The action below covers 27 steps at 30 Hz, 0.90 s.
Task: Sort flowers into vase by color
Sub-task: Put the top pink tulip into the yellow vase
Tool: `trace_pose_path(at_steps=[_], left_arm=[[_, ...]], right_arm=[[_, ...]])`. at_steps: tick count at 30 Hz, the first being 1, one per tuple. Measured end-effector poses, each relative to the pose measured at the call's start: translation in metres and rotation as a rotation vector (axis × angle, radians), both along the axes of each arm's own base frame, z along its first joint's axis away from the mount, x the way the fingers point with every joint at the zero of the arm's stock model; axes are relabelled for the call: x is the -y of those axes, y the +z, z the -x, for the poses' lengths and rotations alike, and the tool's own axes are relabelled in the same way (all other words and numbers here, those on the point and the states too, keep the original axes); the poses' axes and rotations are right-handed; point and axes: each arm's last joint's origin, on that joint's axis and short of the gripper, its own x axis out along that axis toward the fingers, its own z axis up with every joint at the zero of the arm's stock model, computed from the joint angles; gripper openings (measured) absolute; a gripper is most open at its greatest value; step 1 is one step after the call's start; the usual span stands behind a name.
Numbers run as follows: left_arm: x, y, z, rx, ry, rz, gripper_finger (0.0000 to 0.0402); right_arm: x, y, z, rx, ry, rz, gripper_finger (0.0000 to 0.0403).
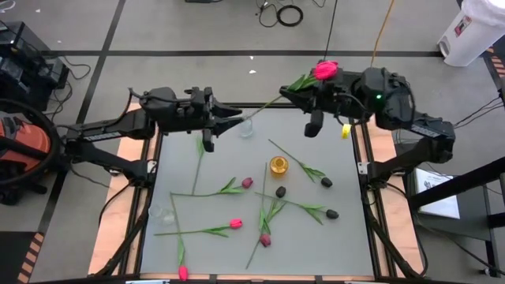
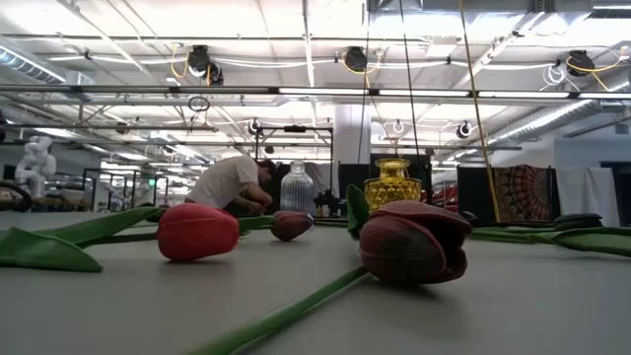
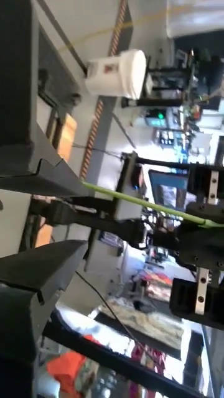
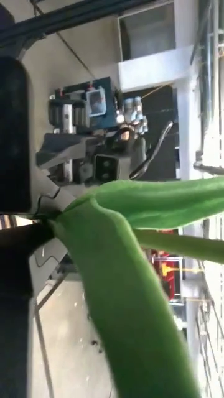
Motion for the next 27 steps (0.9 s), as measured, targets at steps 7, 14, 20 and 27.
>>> trace_pose_path(at_steps=[7, 14, 20, 27], left_arm=[[-0.003, 0.001, 0.024, -0.076, 0.099, 0.004, 0.013], [-0.007, 0.002, 0.06, -0.171, 0.239, -0.018, 0.013], [-0.006, 0.001, 0.095, -0.255, 0.357, -0.011, 0.013], [-0.003, 0.001, 0.13, -0.284, 0.48, 0.001, 0.013]], right_arm=[[-0.001, 0.0, 0.033, -0.105, -0.016, 0.001, 0.0], [-0.006, -0.001, 0.073, -0.185, -0.013, -0.002, 0.0], [-0.01, -0.004, 0.106, -0.234, -0.026, -0.014, 0.0], [-0.013, -0.027, 0.133, -0.243, -0.068, -0.064, 0.0]])
